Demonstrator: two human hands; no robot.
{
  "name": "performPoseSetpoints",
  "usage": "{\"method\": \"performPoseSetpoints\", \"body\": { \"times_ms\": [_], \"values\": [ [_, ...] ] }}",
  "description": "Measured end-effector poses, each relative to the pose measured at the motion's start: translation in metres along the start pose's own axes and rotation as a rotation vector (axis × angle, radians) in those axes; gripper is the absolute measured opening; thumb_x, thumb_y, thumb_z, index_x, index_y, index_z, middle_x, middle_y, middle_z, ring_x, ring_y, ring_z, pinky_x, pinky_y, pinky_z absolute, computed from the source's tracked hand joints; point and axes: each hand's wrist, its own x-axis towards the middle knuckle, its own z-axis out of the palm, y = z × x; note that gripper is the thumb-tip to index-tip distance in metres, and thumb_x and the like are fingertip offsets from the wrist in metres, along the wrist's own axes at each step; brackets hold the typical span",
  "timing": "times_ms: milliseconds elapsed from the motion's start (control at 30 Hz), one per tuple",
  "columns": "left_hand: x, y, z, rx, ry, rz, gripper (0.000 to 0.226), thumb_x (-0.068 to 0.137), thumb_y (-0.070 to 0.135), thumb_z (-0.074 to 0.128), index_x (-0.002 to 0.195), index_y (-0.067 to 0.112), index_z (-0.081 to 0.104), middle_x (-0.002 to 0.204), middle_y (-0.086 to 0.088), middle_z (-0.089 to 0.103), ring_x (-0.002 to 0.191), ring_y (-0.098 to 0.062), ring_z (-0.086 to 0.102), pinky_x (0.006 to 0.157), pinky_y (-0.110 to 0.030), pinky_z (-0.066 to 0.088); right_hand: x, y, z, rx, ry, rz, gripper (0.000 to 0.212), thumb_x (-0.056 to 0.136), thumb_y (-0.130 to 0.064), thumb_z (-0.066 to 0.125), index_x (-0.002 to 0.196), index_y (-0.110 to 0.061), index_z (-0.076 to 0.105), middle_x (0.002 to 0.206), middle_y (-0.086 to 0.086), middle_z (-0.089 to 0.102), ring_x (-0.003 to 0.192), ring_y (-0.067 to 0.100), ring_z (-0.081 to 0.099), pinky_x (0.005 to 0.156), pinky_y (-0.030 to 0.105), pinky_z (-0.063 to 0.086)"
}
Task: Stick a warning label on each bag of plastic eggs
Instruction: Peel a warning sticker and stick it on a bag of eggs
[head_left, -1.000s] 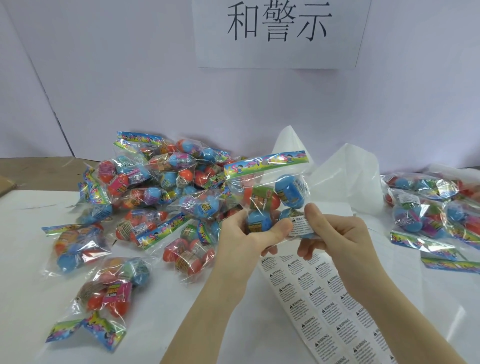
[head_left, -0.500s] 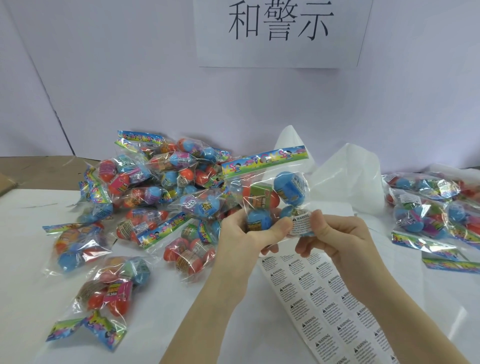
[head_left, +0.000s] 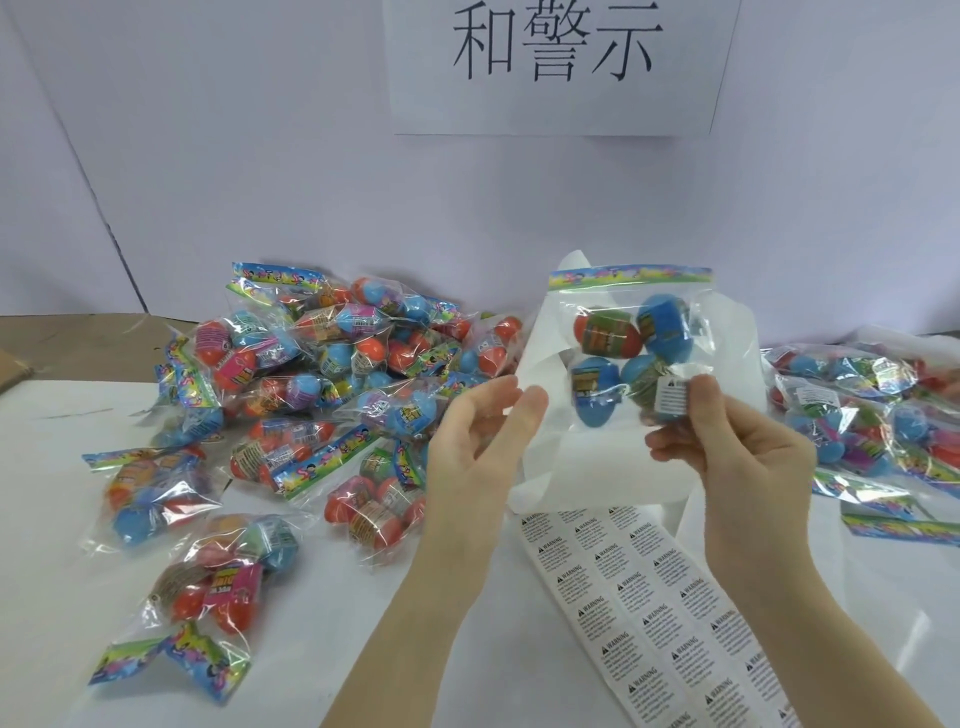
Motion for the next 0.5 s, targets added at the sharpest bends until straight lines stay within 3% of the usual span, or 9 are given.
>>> {"method": "performPoseSetpoints", "body": {
  "times_ms": [100,200,267,400,500],
  "values": [
    [-0.002,0.0,0.001,-0.012,-0.071,0.038,0.029,0.066,0.04,0.075,0.088,0.022,0.067,0.076,0.015,0.07,0.067,0.002,0.061,0.061,-0.009,0.045,-0.004,0.004,0.0,-0.243,0.105,-0.293,0.02,0.087,-0.031,0.055,0.072,-0.031,0.067,0.054,-0.015,0.065,0.05,0.001,0.061,0.054,0.012,0.048],
    [-0.006,-0.001,0.004,-0.009,-0.249,0.003,0.029,0.07,0.036,0.07,0.097,0.025,0.067,0.092,0.01,0.073,0.084,-0.006,0.065,0.074,-0.016,0.05,-0.008,0.008,0.002,-0.516,0.092,-0.648,0.014,0.092,-0.019,0.057,0.094,-0.011,0.068,0.065,-0.003,0.064,0.062,-0.004,0.057,0.06,0.004,0.04],
    [-0.01,-0.002,0.006,-0.037,-0.334,-0.01,0.04,0.068,0.043,0.066,0.104,0.025,0.066,0.103,0.006,0.072,0.097,-0.012,0.064,0.089,-0.027,0.05,-0.01,0.012,0.002,-0.646,-0.004,-0.862,0.024,0.088,-0.02,0.059,0.103,-0.003,0.065,0.074,0.002,0.061,0.066,0.003,0.052,0.061,0.011,0.042],
    [-0.012,0.003,0.008,-0.187,-0.307,-0.038,0.026,0.074,0.034,0.07,0.095,0.019,0.07,0.103,-0.014,0.07,0.103,-0.028,0.065,0.092,-0.034,0.051,-0.015,0.016,0.004,-0.684,-0.306,-0.922,0.04,0.085,-0.039,0.062,0.119,-0.018,0.061,0.091,0.007,0.062,0.076,0.016,0.057,0.061,0.027,0.048],
    [-0.008,0.003,0.007,-0.28,-0.149,-0.09,0.017,0.067,0.025,0.08,0.08,0.018,0.071,0.085,-0.006,0.07,0.086,-0.023,0.066,0.077,-0.023,0.055,-0.017,0.016,0.004,-0.637,-0.357,-0.905,0.035,0.088,-0.039,0.058,0.117,-0.018,0.061,0.094,0.005,0.06,0.077,0.017,0.056,0.061,0.029,0.048]
  ]
}}
